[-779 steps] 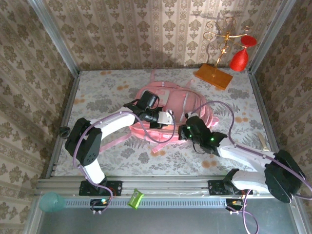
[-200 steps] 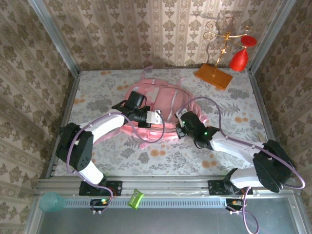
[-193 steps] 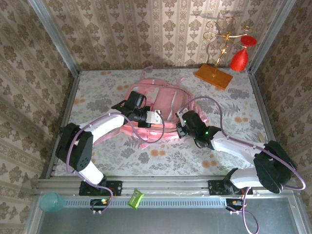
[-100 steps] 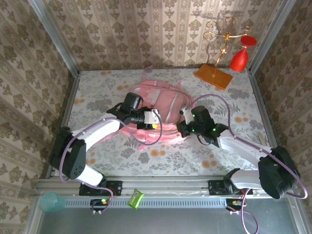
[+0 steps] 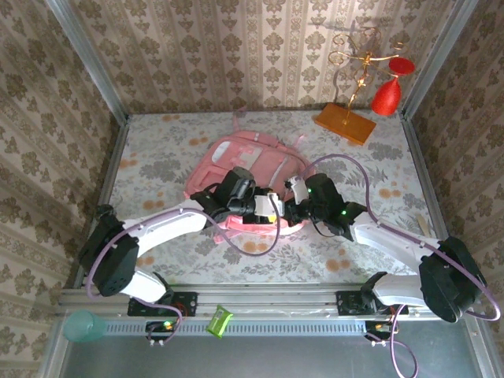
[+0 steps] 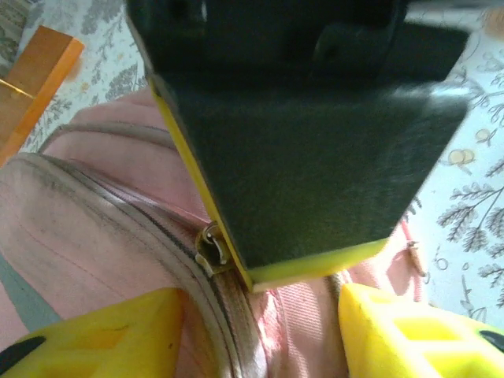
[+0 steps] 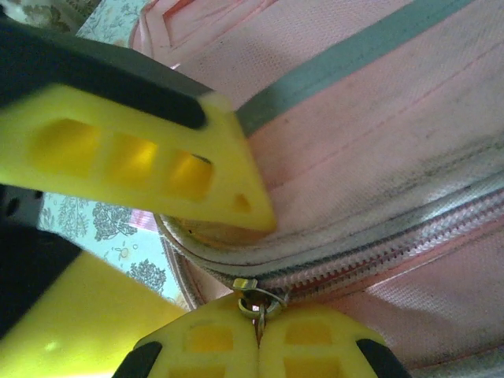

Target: Pack books, pencil case, and school supplies into a backpack

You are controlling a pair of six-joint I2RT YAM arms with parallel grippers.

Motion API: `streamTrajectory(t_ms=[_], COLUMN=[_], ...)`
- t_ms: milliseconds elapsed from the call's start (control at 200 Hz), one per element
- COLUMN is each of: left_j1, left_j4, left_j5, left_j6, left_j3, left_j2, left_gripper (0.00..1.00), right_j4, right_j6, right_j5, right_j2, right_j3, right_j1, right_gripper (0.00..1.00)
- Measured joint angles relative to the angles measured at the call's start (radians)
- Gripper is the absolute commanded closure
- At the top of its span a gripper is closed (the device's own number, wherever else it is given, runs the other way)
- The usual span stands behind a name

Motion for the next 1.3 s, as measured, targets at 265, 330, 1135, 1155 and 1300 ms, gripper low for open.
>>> streamTrajectory(t_ms=[265, 330, 1135, 1155, 1300], left_j1=[0.012, 0.016, 0.248, 0.251, 0.267], left_j4=[-0.021, -0.026, 0.013, 0.005, -0.060], left_j5=[-0.020, -0.008, 0.263, 0.259, 0.153], left_j6=[0.048, 0.061, 0.133, 0.127, 0.049], left_j3=[0.017, 0.019, -0.149, -0.147, -0.140], left_j2=[0.011, 0.011, -0.189, -0.187, -0.167], left_gripper=[0.95, 1.00, 0.71, 0.65, 0.41], right_j4=[-0.006, -0.021, -0.204, -0.199, -0.154], right_j6=[-0.016, -0.031, -0.047, -0.045, -0.003], right_j5=[0.006, 0.020, 0.198, 0.194, 0.161], right_j2=[-0.007, -0.013, -0.016, -0.018, -0.048], right_j3=[-0.001, -0.001, 0.132, 0.127, 0.056], right_j1=[0.006, 0.010, -0.086, -0.086, -0.090], right_gripper=[1.00, 1.00, 1.00, 1.00, 1.00])
